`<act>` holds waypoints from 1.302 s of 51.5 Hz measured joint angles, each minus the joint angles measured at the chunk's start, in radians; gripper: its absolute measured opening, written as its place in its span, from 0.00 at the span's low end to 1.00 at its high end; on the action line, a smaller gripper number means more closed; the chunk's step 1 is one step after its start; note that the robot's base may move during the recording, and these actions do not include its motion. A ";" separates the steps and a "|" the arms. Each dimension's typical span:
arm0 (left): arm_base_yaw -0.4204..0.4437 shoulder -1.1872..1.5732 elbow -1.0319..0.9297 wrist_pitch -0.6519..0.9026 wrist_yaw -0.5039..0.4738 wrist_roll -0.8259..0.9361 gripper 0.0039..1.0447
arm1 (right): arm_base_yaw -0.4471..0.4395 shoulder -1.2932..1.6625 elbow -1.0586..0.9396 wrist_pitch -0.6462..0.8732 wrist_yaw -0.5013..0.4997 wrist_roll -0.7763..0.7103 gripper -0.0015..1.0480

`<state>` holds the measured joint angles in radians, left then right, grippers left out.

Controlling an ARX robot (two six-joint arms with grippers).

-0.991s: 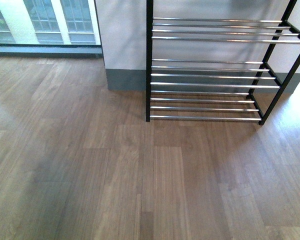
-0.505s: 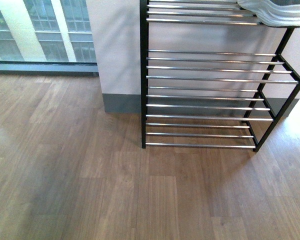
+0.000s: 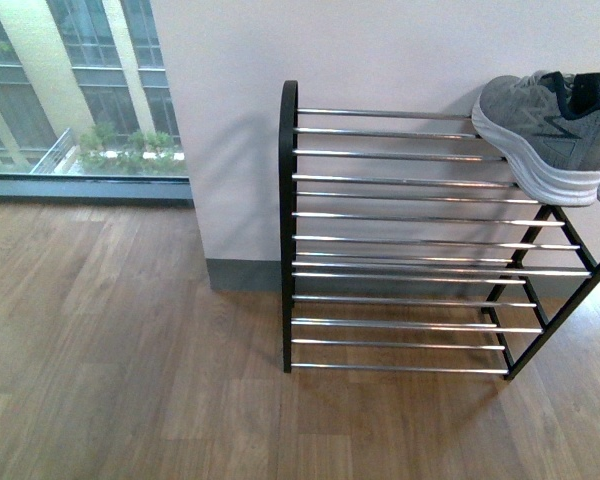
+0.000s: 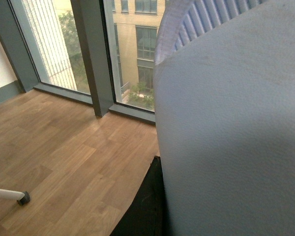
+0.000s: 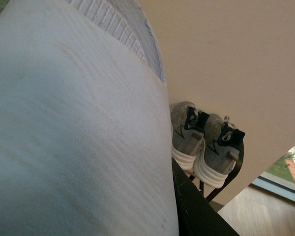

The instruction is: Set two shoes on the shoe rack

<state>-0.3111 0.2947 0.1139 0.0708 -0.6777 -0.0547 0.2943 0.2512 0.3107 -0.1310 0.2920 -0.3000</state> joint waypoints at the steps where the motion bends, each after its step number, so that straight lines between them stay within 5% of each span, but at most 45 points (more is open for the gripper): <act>1: 0.000 0.000 0.000 0.000 0.000 0.000 0.02 | 0.000 -0.001 0.000 0.000 0.000 0.000 0.02; 32: 0.000 0.001 0.000 0.000 0.000 0.000 0.02 | 0.000 0.002 0.000 0.000 -0.003 0.001 0.02; 35: 0.000 0.001 0.000 0.000 -0.001 0.000 0.02 | -0.007 -0.001 -0.002 0.018 -0.071 0.093 0.02; 41: 0.000 0.001 0.000 0.000 0.000 0.000 0.02 | 0.033 0.031 0.005 0.016 -0.035 0.277 0.02; 53: 0.000 0.001 0.000 0.000 0.000 0.000 0.02 | 0.066 0.301 0.046 0.207 -0.035 0.359 0.02; 67: 0.000 0.001 0.000 0.000 0.000 0.000 0.02 | 0.025 0.939 0.215 0.550 -0.033 0.381 0.02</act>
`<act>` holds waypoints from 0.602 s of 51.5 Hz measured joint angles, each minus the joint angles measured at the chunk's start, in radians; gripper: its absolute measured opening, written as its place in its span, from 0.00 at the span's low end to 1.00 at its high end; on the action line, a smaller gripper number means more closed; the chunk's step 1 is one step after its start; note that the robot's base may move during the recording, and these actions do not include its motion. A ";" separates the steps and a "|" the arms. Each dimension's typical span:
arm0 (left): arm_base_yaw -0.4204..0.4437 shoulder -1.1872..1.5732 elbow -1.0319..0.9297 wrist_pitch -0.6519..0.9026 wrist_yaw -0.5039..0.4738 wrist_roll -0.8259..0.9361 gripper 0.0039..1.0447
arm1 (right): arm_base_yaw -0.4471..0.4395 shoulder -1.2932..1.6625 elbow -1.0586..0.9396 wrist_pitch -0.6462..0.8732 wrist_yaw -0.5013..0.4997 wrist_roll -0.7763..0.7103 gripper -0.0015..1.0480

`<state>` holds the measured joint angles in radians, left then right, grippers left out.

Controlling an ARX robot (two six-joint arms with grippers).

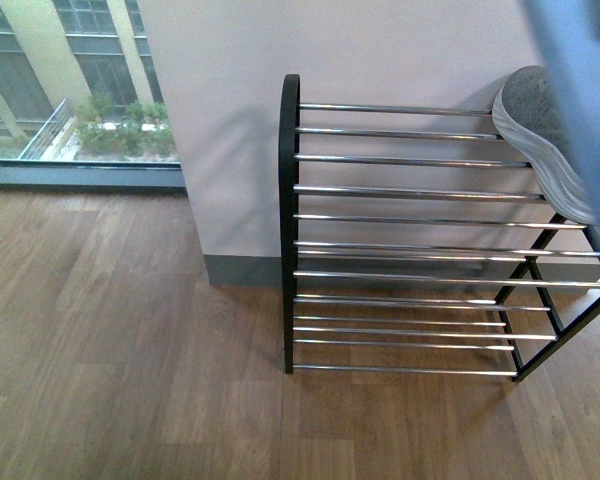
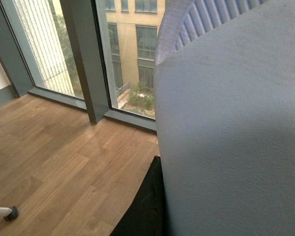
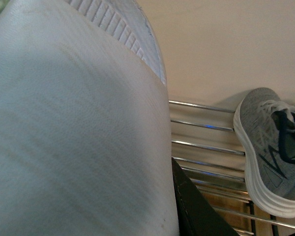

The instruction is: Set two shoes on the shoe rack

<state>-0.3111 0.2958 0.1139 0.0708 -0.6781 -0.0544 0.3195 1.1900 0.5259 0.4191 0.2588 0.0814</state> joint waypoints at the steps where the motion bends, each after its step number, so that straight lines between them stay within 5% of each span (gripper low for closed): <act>1: 0.000 0.000 0.000 0.000 0.000 0.000 0.02 | -0.003 0.039 0.014 0.015 0.000 0.000 0.02; 31: 0.000 0.000 0.000 0.000 0.000 0.000 0.02 | -0.100 0.753 0.412 0.159 0.119 -0.181 0.02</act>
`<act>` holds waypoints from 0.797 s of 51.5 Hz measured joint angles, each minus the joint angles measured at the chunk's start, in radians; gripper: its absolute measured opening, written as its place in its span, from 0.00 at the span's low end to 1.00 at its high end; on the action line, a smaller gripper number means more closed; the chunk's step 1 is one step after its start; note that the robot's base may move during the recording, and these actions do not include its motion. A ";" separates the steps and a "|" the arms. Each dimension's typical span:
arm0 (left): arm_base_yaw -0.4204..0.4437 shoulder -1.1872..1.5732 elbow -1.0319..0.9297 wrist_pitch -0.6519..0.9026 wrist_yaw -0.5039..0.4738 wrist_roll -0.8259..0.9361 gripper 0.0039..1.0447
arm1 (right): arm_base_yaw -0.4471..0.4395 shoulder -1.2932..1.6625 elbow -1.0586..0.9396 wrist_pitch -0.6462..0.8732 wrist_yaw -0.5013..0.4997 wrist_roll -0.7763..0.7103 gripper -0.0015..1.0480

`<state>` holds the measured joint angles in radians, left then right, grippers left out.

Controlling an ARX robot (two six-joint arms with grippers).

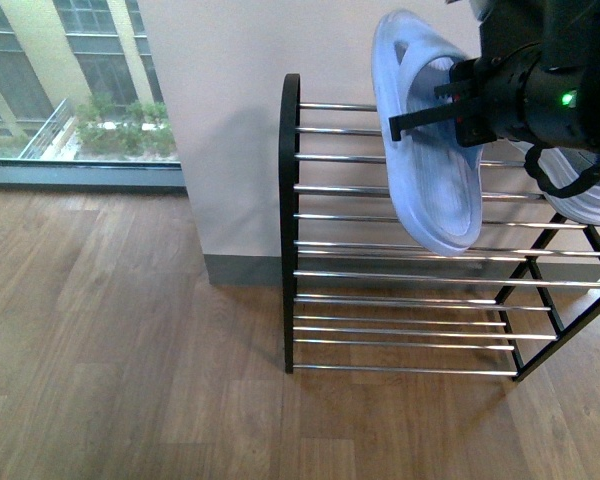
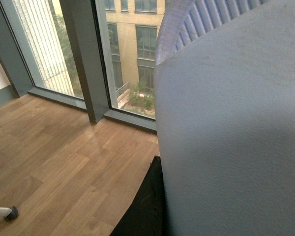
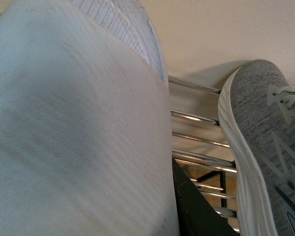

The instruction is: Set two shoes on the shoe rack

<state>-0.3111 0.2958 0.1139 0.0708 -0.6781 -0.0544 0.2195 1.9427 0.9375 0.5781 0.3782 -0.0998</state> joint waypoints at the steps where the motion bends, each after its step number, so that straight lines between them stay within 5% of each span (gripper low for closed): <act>1: 0.000 0.000 0.000 0.000 0.000 0.000 0.02 | -0.001 0.009 0.007 0.001 0.001 -0.009 0.02; 41: 0.000 0.000 0.000 0.000 0.000 0.000 0.02 | -0.163 0.291 0.278 0.039 0.048 -0.515 0.02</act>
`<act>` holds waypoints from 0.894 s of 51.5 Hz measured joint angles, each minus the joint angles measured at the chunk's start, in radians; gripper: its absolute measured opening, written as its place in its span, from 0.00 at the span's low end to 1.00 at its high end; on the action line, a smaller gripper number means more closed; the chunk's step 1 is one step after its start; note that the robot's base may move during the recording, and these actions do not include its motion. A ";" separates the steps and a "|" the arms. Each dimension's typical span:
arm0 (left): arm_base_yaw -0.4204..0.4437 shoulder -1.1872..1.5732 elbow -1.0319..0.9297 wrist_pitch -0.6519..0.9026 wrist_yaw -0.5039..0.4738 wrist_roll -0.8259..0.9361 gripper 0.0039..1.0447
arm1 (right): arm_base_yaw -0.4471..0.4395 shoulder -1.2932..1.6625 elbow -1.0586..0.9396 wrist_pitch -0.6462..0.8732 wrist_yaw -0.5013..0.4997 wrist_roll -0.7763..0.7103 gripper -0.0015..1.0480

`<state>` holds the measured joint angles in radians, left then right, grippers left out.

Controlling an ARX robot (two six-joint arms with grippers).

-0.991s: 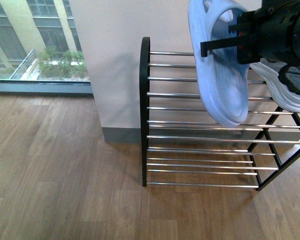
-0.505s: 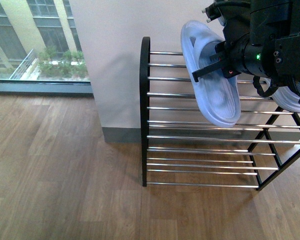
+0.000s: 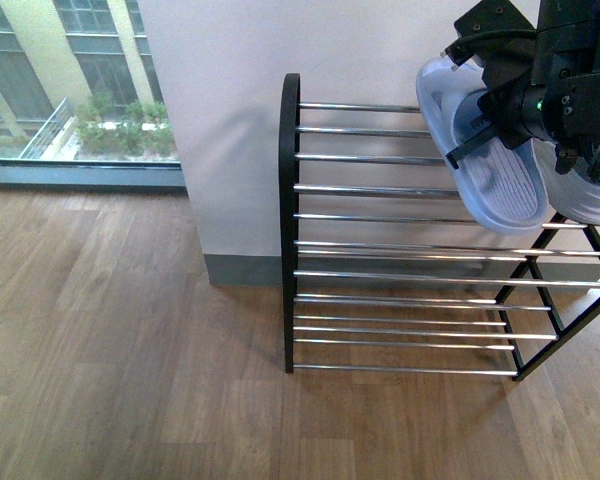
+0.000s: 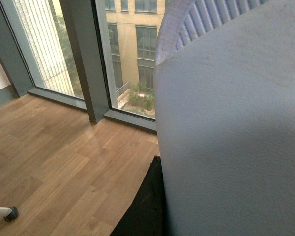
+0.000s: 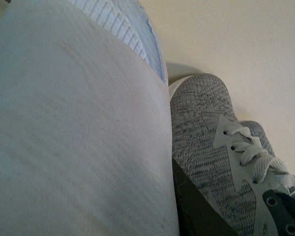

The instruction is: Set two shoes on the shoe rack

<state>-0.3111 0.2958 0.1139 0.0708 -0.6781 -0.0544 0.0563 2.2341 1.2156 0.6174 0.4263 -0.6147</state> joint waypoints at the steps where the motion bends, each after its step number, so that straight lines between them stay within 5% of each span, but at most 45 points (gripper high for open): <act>1: 0.000 0.000 0.000 0.000 0.000 0.000 0.02 | 0.000 0.007 0.009 -0.004 0.001 -0.003 0.02; 46: 0.000 0.000 0.000 0.000 0.000 0.000 0.02 | -0.024 0.146 0.282 -0.253 0.125 0.185 0.02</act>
<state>-0.3111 0.2958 0.1139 0.0708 -0.6781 -0.0544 0.0322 2.3802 1.4979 0.3645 0.5510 -0.4297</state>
